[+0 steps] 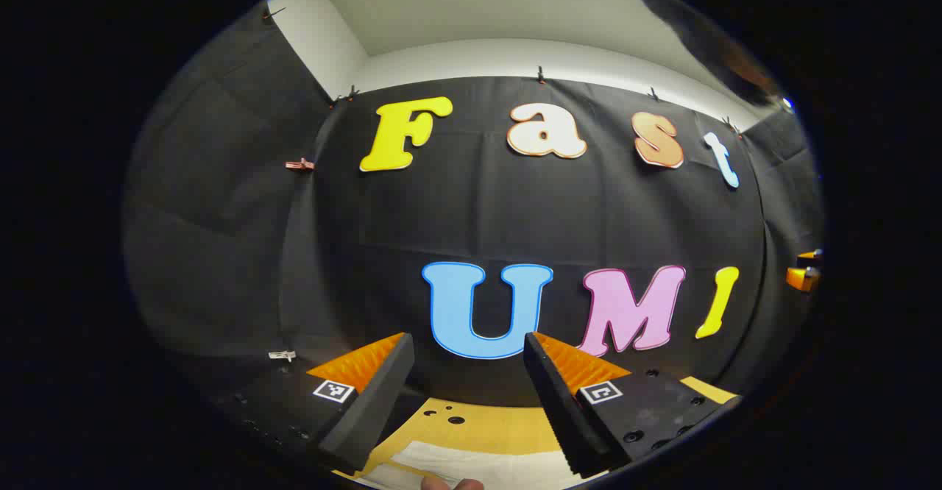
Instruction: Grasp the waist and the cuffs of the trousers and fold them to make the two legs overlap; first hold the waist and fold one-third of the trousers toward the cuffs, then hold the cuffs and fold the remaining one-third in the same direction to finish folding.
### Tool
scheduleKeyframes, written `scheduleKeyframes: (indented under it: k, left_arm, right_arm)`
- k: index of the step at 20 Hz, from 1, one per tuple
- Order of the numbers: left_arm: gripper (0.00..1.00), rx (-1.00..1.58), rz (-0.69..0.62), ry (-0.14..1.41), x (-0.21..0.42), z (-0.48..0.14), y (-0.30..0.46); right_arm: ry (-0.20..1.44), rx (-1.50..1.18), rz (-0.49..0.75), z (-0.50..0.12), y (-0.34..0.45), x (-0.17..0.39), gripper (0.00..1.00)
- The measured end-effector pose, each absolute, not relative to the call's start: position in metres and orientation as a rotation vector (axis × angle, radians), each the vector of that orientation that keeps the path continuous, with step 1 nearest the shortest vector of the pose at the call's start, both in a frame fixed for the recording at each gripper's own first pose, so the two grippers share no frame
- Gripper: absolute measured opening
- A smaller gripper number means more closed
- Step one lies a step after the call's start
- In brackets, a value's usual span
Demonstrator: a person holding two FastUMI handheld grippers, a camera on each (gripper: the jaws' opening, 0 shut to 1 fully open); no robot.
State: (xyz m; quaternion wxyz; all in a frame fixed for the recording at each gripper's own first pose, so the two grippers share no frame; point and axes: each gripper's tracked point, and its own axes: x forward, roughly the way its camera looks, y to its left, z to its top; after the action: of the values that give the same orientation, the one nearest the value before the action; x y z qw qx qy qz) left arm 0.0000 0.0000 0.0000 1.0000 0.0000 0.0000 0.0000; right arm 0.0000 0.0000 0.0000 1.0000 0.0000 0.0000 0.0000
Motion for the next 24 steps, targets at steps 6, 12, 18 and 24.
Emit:
scheduleKeyframes:
  k: [6,12,18,24]
  left_arm:
    - [0.95,0.068,-0.036,0.022,-0.006,-0.067,0.0]
    - [0.96,-0.013,-0.011,0.064,-0.015,-0.097,0.017]
    - [0.97,0.068,-0.08,0.089,-0.026,-0.119,0.018]
    - [0.96,0.405,-0.212,0.227,-0.047,-0.198,0.037]
  right_arm:
    - [0.034,-0.044,-0.053,-0.036,0.006,-0.037,0.97]
    - [0.073,-0.054,-0.035,-0.06,0.033,-0.062,0.97]
    - [0.11,-0.125,0.005,-0.078,0.058,-0.075,0.97]
    - [0.236,-0.302,0.002,-0.13,0.053,-0.099,0.98]
